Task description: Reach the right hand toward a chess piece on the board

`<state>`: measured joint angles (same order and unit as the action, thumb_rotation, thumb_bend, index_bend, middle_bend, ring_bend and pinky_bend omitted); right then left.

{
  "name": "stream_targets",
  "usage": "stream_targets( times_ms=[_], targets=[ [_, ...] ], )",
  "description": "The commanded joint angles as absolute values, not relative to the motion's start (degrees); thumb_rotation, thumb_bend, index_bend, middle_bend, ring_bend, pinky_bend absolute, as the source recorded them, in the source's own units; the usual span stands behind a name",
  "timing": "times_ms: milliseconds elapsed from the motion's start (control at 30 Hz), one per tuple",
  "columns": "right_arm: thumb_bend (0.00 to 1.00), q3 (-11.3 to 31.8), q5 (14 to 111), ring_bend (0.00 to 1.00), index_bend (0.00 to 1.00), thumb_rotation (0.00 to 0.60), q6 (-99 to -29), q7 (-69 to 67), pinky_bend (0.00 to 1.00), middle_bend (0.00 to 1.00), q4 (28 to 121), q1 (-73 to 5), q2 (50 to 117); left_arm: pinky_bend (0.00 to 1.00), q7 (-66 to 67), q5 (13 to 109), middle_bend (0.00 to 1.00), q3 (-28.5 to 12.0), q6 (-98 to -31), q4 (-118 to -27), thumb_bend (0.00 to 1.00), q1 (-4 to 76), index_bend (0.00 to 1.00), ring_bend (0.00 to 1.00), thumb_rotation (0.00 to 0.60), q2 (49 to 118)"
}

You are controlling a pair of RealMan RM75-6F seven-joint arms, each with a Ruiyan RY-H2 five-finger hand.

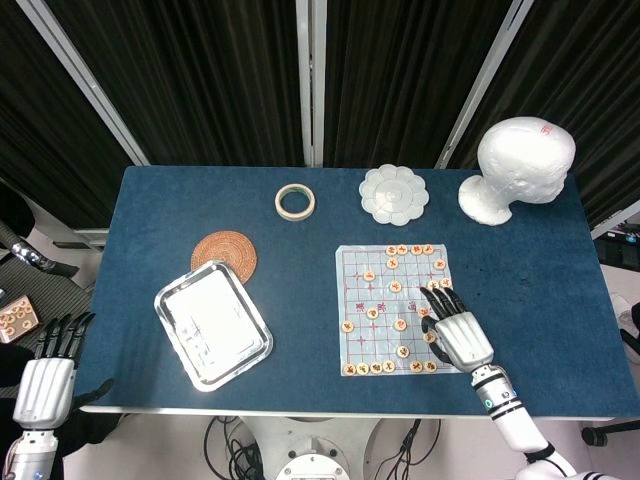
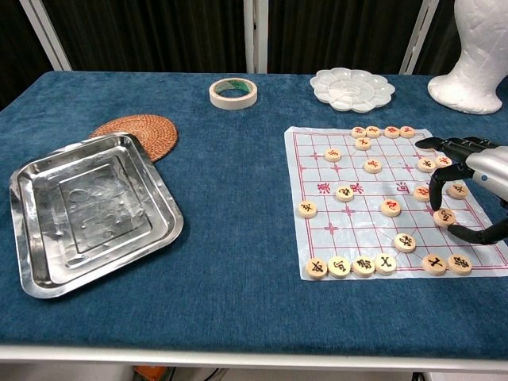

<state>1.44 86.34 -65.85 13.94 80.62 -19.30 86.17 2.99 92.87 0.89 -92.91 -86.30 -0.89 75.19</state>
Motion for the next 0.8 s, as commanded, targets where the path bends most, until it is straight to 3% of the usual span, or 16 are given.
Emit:
stream_targets(
  times_ms=[33,800],
  targets=[
    [0.24,1.4,85.9,0.0,0.56,0.6,-65.7,14.2,0.0,0.0,80.5,-19.5,86.4,0.01,2.9,92.8,0.07,0.9,-93.0,-86.2,0.11,-0.9,0.04,0.0,0.6,75.3],
    [0.23,0.8,85.3,0.0,0.42,0.6,-66.8,13.0,0.0,0.0,80.1,-19.6,86.2,0.01,2.4,92.7,0.07,0.7,-93.1,-85.7,0.11,-1.0,0.04,0.0,0.6,75.4]
  ],
)
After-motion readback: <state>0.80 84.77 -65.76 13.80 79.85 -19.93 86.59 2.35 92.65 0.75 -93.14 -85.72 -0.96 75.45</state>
